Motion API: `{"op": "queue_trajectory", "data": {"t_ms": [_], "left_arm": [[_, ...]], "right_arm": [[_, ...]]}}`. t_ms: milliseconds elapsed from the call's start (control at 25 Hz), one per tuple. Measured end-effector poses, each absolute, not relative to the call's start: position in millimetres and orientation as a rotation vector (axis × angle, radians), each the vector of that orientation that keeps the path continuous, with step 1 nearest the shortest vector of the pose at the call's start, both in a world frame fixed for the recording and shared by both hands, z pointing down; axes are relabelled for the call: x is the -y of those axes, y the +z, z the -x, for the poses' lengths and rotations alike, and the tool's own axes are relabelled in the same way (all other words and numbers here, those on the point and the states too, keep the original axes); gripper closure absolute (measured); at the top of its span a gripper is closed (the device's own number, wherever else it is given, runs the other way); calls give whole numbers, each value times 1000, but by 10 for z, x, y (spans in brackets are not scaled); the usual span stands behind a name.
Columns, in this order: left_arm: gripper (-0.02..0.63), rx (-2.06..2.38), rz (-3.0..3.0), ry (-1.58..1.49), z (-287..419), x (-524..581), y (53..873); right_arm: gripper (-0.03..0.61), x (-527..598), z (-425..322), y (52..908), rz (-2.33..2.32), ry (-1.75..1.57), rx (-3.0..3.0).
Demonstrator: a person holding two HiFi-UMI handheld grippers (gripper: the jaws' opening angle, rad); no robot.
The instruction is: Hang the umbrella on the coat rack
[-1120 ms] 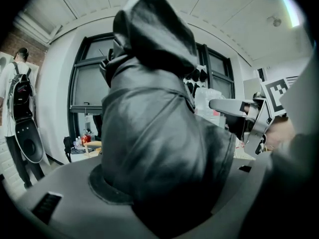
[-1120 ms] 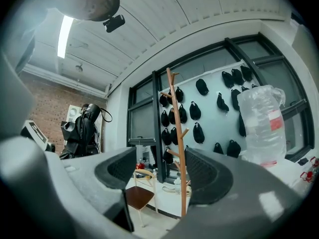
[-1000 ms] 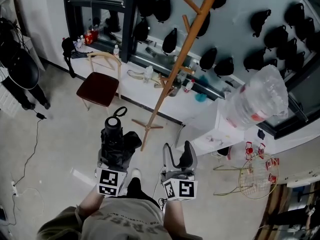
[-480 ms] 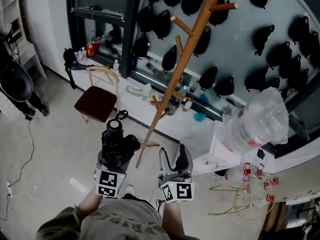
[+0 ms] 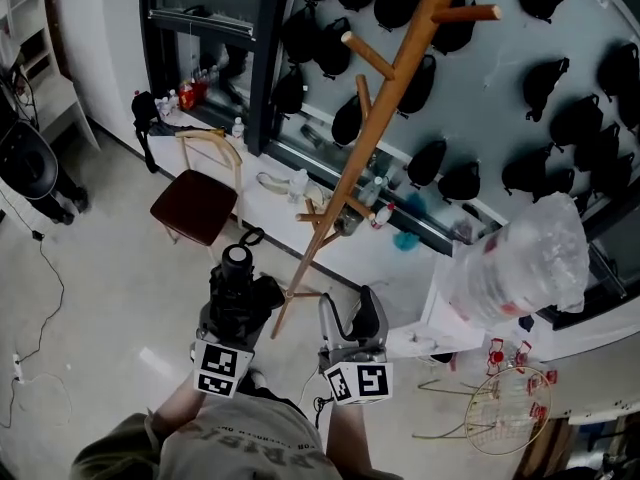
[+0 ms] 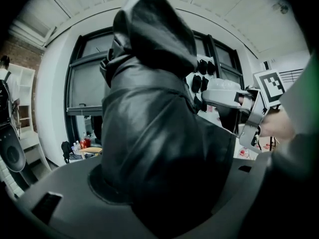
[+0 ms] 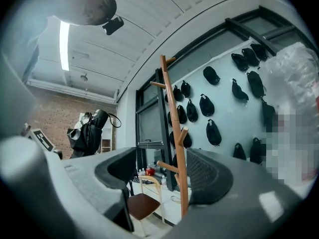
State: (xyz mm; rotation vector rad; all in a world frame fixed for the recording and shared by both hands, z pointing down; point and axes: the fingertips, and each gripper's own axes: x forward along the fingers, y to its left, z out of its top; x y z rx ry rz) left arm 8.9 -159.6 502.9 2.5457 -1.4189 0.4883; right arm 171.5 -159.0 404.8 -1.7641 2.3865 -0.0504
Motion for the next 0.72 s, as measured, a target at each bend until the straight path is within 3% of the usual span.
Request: {"op": "queue_trajectory", "data": {"t_ms": [720], "left_arm": [[328, 1246, -2636, 493, -262, 2001, 5323]], "right_arm": [[272, 1859, -1487, 4093, 1545, -116, -2477]]}}
